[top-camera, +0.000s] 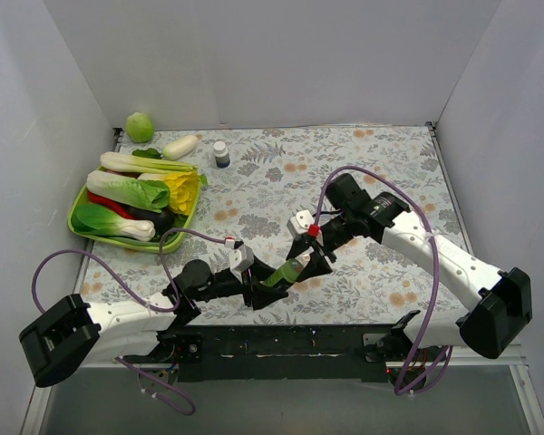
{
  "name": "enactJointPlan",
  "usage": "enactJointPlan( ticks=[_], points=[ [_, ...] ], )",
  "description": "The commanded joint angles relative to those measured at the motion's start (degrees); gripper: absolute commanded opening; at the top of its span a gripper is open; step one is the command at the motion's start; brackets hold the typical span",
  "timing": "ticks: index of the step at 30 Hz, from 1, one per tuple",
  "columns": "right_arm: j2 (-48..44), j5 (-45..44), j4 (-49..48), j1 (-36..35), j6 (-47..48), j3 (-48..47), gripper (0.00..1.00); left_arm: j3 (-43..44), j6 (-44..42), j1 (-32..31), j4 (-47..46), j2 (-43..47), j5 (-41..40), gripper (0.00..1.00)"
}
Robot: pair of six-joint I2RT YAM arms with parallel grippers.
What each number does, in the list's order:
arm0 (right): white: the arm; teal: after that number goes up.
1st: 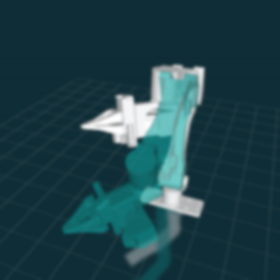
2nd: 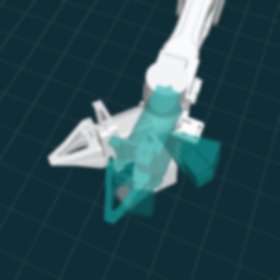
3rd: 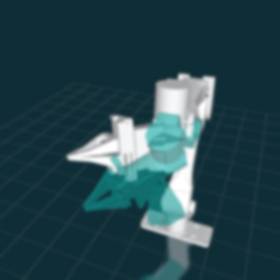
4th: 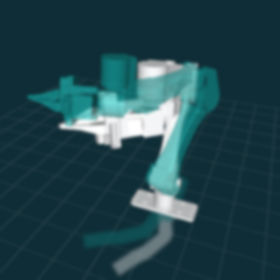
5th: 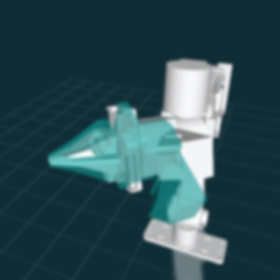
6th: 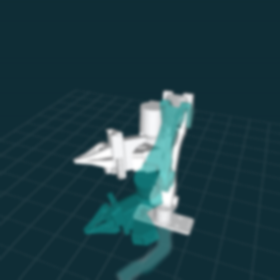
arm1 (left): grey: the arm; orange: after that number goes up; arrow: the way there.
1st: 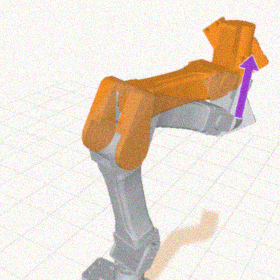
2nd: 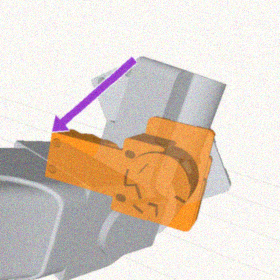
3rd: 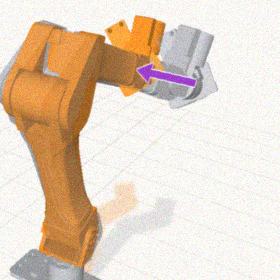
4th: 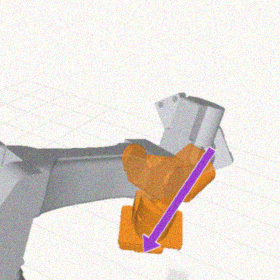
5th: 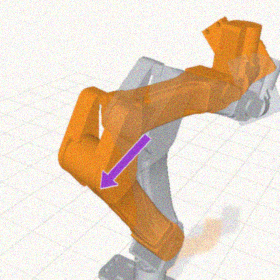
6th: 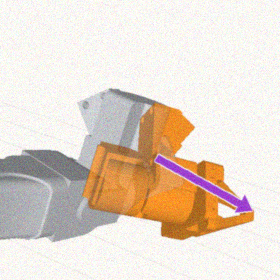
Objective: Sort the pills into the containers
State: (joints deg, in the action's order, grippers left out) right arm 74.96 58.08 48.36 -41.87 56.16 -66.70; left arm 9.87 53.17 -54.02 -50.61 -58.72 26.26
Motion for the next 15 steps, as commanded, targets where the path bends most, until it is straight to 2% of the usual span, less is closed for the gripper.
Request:
enactJointPlan(
  ticks=[1, 4, 5, 7, 9, 12, 14, 15],
  points=[
    [1.4, -3.2, -1.2, -1.0, -6.2, 1.7, 0.17, 2.1, -1.0, 0.2, -8.5, 1.3, -5.1, 0.0],
    [1.8, -3.9, -6.8, -1.0, -15.3, 3.8, 0.17, 2.6, -4.0, 0.2, -6.5, 2.2, -8.6, 0.0],
    [1.5, -4.6, -9.7, -0.9, -24.3, 5.2, 0.17, 2.9, -4.9, 0.2, -6.1, 2.9, -9.6, 0.0],
    [0.1, -5.7, -18.3, -0.8, -31.7, 9.0, 0.16, 3.4, -7.2, 0.2, -5.3, 3.2, -12.8, 0.0],
    [-0.6, -6.9, -23.8, -0.6, -45.4, 11.1, 0.16, 3.4, -8.5, 0.2, -6.3, 2.7, -14.5, 0.0],
    [1.6, -10.4, -29.7, -0.4, -61.4, 12.7, 0.15, 3.7, -9.2, 0.2, -7.9, 1.1, -17.4, 0.0],
    [2.2, -9.7, -32.6, -0.2, -64.1, 13.4, 0.17, 3.8, -9.3, 0.2, -8.5, 0.3, -18.3, 0.0],
    [3.0, -7.1, -33.0, -0.2, -65.0, 13.4, 0.23, 3.9, -9.4, 0.2, -8.1, 0.1, -18.3, 0.0]
  ],
)
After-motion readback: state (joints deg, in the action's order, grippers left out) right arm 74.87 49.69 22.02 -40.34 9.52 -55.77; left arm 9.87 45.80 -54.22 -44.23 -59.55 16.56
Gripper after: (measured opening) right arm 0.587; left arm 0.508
